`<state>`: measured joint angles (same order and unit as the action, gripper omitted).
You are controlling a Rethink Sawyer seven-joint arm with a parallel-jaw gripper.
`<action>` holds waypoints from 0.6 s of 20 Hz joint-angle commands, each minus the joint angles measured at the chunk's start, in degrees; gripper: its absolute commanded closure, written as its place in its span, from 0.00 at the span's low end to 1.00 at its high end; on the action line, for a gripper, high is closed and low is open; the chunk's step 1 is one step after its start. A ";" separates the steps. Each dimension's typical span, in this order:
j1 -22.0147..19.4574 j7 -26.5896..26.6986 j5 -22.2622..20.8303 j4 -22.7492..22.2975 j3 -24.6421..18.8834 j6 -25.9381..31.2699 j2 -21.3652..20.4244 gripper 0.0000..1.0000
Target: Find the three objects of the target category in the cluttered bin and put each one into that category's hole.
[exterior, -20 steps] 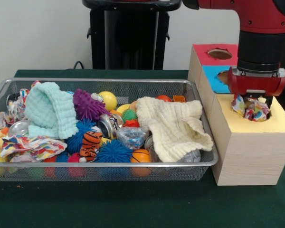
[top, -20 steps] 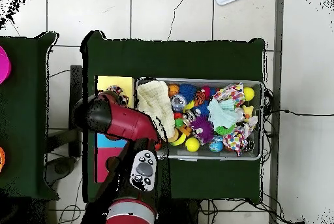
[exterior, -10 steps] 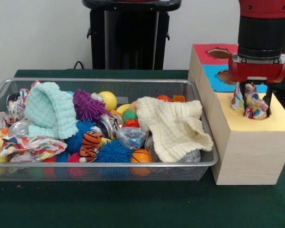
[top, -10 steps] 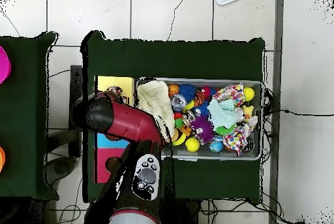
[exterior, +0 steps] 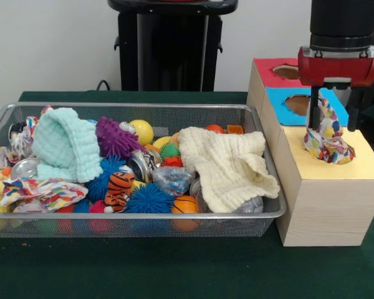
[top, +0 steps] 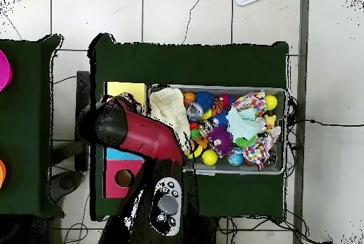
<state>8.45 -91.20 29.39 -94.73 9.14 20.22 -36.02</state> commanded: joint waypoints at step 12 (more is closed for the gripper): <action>-3.90 -10.08 -1.67 -4.99 -2.08 12.95 -4.40 0.00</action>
<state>6.49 -91.20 29.05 -94.91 9.15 23.03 -39.42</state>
